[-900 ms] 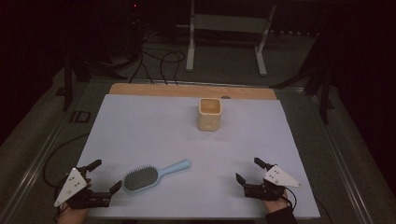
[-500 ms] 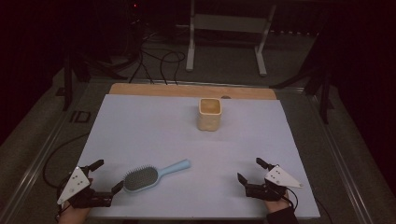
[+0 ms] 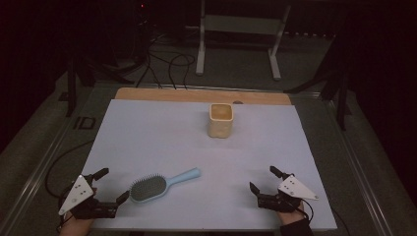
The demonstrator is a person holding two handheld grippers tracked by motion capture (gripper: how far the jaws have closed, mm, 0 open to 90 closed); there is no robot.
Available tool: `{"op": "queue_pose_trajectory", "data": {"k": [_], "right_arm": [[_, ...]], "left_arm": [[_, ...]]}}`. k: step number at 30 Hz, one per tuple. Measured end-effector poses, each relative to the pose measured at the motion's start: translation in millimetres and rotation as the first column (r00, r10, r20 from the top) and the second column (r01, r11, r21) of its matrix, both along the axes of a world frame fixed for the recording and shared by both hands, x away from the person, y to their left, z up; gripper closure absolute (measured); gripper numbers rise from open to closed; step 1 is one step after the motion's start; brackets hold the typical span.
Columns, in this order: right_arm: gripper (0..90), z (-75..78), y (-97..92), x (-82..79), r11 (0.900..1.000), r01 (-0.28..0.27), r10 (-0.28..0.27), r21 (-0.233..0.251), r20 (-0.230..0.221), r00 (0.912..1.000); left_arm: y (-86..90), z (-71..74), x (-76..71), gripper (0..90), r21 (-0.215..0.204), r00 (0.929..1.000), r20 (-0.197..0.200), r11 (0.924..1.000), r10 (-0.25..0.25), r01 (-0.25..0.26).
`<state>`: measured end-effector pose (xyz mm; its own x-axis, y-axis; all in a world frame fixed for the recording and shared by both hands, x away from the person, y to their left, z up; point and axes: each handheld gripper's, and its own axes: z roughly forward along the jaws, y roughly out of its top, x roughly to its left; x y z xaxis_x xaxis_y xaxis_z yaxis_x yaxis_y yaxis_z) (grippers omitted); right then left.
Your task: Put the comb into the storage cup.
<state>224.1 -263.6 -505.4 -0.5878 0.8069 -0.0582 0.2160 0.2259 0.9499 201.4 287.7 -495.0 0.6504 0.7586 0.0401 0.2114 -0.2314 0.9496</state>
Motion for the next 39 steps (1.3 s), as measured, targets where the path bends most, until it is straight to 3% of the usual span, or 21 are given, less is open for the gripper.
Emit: {"op": "queue_pose_trajectory", "data": {"k": [11, 20, 26, 32, 39], "right_arm": [[9.1, 3.4, 0.1, -3.5, 0.9999, 0.011, -0.011, 0.003, 0.024, 0.9997], [9.1, 4.9, 0.2, -4.6, 0.9998, 0.021, -0.022, 0.004, 0.025, 0.9995], [9.2, 6.1, 0.8, -5.4, 0.9998, 0.02, -0.02, 0.002, 0.033, 0.9993], [9.2, 5.9, 0.3, -5.4, 0.9998, 0.02, -0.02, 0.009, 0.03, 0.9994], [9.2, 6.0, -0.2, -5.6, 0.9998, 0.017, -0.017, 0.012, 0.029, 0.9994]], "left_arm": [[-1.0, 10.4, 1.0, 0.0, -0.008, 1.0, 0.003, 0.9999, 0.008, -0.008], [-3.8, 30.7, 3.6, 0.0, 0.01, 1.0, 0.0, 0.9999, 0.008, -0.008], [-6.6, 48.4, 11.2, 0.0, -0.005, 1.0, -0.005, 1.0, -0.002, 0.002], [-8.9, 66.0, 20.4, 0.0, -0.018, 0.9998, -0.017, 0.9998, -0.011, 0.011], [-14.3, 81.6, 31.9, 0.0, -0.051, 0.9979, -0.061, 0.9986, -0.021, 0.017]]}}
